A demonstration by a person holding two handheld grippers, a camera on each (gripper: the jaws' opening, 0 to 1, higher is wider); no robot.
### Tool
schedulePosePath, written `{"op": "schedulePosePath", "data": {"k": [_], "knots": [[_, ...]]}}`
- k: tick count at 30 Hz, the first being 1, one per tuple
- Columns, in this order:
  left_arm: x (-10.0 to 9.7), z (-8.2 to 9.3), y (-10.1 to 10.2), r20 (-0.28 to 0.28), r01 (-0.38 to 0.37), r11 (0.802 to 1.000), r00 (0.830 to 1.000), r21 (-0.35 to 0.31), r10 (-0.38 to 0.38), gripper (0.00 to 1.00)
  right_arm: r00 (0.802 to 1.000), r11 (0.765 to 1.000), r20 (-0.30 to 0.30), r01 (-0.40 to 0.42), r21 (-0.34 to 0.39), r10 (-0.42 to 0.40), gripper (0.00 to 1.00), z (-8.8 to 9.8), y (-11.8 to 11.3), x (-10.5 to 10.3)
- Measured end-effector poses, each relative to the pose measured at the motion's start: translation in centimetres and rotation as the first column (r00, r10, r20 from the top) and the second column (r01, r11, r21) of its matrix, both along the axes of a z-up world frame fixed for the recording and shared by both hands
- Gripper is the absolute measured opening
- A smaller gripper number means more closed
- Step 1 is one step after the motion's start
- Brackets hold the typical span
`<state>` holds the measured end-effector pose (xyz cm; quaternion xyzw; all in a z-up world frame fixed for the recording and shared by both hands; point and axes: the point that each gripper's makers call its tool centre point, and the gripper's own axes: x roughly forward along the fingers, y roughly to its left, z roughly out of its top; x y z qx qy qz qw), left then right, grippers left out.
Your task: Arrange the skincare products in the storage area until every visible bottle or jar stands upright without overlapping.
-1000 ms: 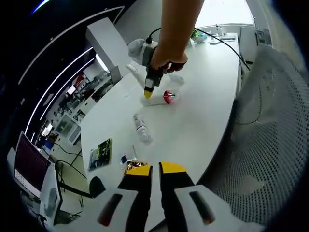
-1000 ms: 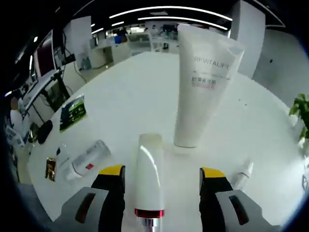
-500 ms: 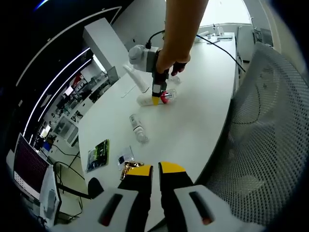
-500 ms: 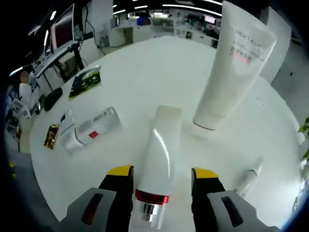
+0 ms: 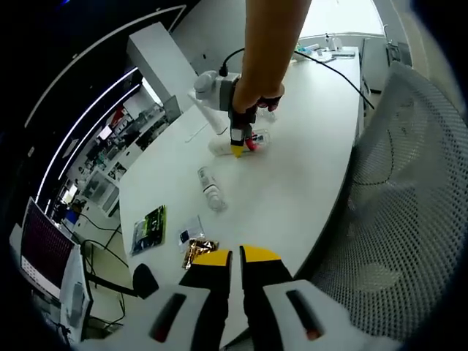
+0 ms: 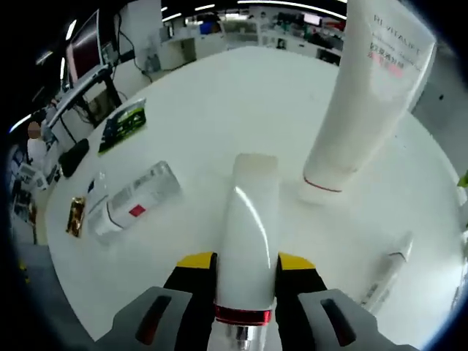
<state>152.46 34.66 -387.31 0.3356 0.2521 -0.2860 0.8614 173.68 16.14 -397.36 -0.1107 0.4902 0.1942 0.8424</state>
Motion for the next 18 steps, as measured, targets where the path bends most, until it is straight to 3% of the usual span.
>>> {"op": "schedulePosePath", "data": {"k": [2, 5, 7, 13, 18], "knots": [[0.0, 0.0, 0.0, -0.002, 0.0, 1.0, 1.0, 0.002, 0.0, 0.0, 0.999, 1.0, 0.034, 0.002, -0.018, -0.002, 0.27, 0.5, -0.2, 0.1], [0.0, -0.1, 0.0, -0.005, -0.001, 1.0, 1.0, 0.004, 0.001, 0.0, 1.0, 1.0, 0.002, -0.001, 0.002, 0.001, 0.26, -0.8, -1.1, 1.8], [0.0, -0.1, 0.0, -0.005, 0.0, 1.0, 1.0, 0.005, 0.0, 0.0, 1.0, 1.0, 0.016, 0.012, 0.013, -0.012, 0.26, 0.7, -0.1, -0.2], [0.0, -0.1, 0.0, -0.002, 0.0, 1.0, 1.0, 0.007, 0.0, 0.0, 0.994, 0.984, -0.045, 0.107, 0.145, -0.102, 0.25, 0.8, 0.7, -0.5], [0.0, -0.1, 0.0, 0.0, 0.004, 1.0, 1.0, 0.008, -0.004, 0.0, 0.981, 0.952, -0.067, 0.192, 0.238, -0.181, 0.25, 1.3, 0.8, -0.1]]}}
